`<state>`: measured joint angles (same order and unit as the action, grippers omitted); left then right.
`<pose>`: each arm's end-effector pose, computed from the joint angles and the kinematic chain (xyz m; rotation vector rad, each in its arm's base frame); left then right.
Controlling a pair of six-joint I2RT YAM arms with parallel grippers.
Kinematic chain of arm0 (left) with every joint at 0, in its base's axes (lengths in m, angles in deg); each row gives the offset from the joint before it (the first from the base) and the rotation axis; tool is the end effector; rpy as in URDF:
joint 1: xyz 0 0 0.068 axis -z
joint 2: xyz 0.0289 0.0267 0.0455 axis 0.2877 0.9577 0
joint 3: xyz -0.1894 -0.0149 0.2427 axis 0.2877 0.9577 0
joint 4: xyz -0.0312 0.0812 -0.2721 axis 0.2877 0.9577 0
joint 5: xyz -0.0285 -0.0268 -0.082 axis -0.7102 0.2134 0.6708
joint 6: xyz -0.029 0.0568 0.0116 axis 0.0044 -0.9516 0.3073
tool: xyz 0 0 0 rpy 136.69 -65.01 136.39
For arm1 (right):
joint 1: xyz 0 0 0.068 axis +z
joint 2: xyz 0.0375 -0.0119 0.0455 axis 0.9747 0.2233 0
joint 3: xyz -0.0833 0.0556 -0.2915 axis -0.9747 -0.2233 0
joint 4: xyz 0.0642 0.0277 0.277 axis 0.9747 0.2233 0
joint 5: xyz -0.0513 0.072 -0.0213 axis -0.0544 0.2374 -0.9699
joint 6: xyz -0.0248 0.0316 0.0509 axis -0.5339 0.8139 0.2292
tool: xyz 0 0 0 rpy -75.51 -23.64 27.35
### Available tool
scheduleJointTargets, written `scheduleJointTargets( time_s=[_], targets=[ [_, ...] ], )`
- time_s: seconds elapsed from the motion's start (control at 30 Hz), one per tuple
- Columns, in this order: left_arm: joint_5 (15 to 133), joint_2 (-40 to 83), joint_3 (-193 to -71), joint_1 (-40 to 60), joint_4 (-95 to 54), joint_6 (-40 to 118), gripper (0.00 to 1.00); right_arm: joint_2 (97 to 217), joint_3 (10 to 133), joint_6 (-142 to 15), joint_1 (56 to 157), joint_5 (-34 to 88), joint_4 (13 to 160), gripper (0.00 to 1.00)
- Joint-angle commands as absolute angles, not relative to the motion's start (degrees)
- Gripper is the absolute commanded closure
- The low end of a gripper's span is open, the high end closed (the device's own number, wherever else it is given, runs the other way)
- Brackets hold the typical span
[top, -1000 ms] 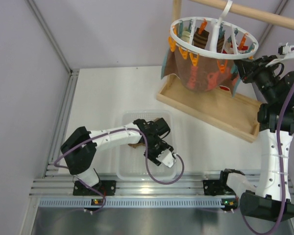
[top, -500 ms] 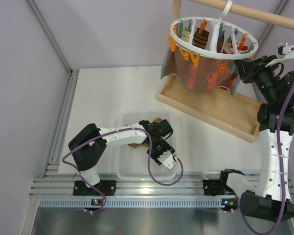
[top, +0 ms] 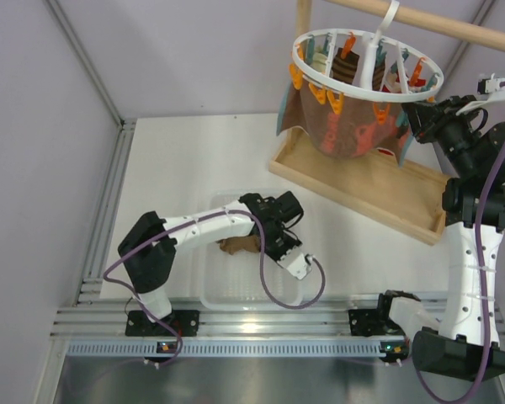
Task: Clip the socks to the hanger
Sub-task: Pick up the sock from the bin, then clamp the sock onto the hanger.
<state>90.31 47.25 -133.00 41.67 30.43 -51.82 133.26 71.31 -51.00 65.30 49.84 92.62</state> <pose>0.1773 -0.3285 0.2183 2.6265 0.9412 -0.5446 0.2123 -0.0185 0.5309 -0.0610 1.4148 0.4711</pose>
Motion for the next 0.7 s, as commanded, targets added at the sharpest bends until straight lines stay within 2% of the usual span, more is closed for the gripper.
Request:
scheduleJointTargets(
  time_s=[0.0, 0.07, 0.13, 0.17, 0.2, 0.23, 0.27, 0.3, 0.33, 0.37, 0.47, 0.57, 0.67],
  targets=[
    [97.84, 41.76, -143.26, 38.76, 36.96, -45.43, 1.0, 133.11, 71.37, -50.84, 64.97, 50.2, 91.94, 1.0],
    [102.85, 41.93, -151.08, 36.73, 37.86, -38.26, 1.0, 133.11, 71.28, -50.49, 64.97, 50.21, 91.51, 1.0],
    [110.23, 41.93, -156.0, 33.65, 32.8, -30.6, 1.0, 133.11, 71.19, -49.79, 64.97, 50.29, 91.24, 1.0],
    [112.25, 41.32, -156.46, 32.68, 28.85, -18.82, 1.0, 133.29, 71.19, -49.61, 64.97, 50.29, 91.07, 1.0],
    [116.71, 40.79, -156.29, 30.67, 22.9, -11.74, 1.0, 133.29, 71.1, -49.09, 64.97, 50.21, 90.72, 1.0],
    [119.19, 39.39, -154.2, 29.43, 9.87, -4.1, 1.0, 133.55, 71.1, -48.91, 64.97, 50.29, 90.62, 1.0],
    [122.0, 38.68, -152.09, 28.29, -0.44, 13.64, 1.0, 133.64, 71.02, -48.65, 64.97, 50.29, 90.54, 1.0],
    [124.64, 37.98, -146.07, 26.62, -11.07, 23.48, 1.0, 133.64, 71.02, -48.47, 65.05, 50.29, 90.27, 1.0],
    [123.88, 37.1, -143.57, 26.17, -31.89, 32.63, 1.0, 133.73, 71.02, -48.38, 64.97, 50.21, 90.27, 1.0],
    [122.48, 37.01, -141.81, 26.08, -38.71, 45.77, 1.0, 133.73, 71.1, -48.29, 64.97, 50.2, 90.19, 1.0],
    [117.3, 39.9, -140.64, 26.08, -56.89, 64.01, 1.0, 133.73, 71.1, -47.85, 64.97, 50.2, 89.83, 1.0],
    [110.54, 44.12, -143.01, 26.08, -65.91, 73.12, 1.0, 133.99, 71.45, -46.98, 64.97, 50.38, 89.39, 1.0],
    [103.95, 47.02, -145.56, 26.96, -69.43, 73.06, 1.0, 134.08, 71.72, -46.36, 64.97, 50.82, 89.04, 1.0]
  ],
)
